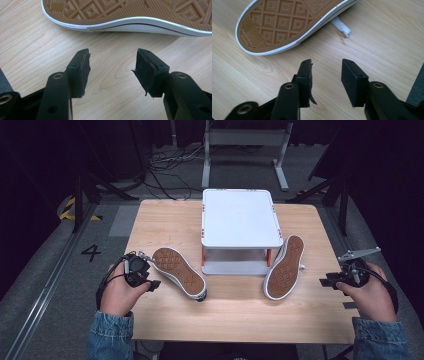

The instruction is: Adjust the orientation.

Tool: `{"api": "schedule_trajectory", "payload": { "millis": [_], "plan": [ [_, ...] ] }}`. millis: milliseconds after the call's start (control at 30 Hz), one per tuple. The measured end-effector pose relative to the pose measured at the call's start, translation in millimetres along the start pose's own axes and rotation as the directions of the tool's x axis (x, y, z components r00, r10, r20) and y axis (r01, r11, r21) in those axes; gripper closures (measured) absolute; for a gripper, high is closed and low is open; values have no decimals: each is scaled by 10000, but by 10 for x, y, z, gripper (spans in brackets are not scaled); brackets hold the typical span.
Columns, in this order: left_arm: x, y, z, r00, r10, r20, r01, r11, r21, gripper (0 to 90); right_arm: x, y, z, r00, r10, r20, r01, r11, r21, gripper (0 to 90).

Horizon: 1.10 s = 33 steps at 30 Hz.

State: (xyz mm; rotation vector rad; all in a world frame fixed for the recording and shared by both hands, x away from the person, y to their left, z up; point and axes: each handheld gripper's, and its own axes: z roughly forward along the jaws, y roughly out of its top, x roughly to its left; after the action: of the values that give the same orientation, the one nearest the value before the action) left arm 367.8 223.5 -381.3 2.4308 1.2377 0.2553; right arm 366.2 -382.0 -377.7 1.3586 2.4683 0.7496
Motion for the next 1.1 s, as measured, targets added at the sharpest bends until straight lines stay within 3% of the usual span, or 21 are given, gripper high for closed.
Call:
{"api": "schedule_trajectory", "payload": {
  "millis": [67,167,333,433,500,567,633,833,933,1100],
  "plan": [
    [-7,4,-18,10000,-9,19,9,10000,-67,460,7,2,3,10000,-23,-41,23,10000,-44,643],
    [-17,16,-31,9999,-32,146,35,9998,-213,450,19,-7,42,9986,60,-519,-67,9999,-128,712],
    [-76,102,-33,9990,309,333,-301,9992,-268,475,41,-13,66,9985,97,-531,-89,9999,148,786],
    [-149,237,6,9924,807,930,-754,9954,-596,571,65,-53,72,9989,140,-452,-117,9987,502,814],
    [-185,302,69,9858,1169,1206,-1139,9930,-315,637,75,-87,56,9994,167,-310,-152,9986,501,817],
    [-204,343,132,9819,1440,1230,-1445,9895,-47,667,78,-111,34,9998,42,-183,-34,9990,453,819],
    [-208,374,161,9780,1507,1442,-1538,9880,108,721,83,-131,17,9999,24,-112,-19,9991,431,822],
    [-201,474,209,9774,1455,1536,-1431,9894,-268,851,88,-183,18,10000,29,-74,-25,9986,531,817],
    [-234,511,240,9785,1562,1344,-1526,9876,-372,862,93,-193,19,10000,56,-68,-52,9983,579,811],
    [-286,537,317,9754,1727,1369,-1737,9848,-45,874,101,-180,18,10000,-47,-37,49,9985,542,806]
  ]
}}
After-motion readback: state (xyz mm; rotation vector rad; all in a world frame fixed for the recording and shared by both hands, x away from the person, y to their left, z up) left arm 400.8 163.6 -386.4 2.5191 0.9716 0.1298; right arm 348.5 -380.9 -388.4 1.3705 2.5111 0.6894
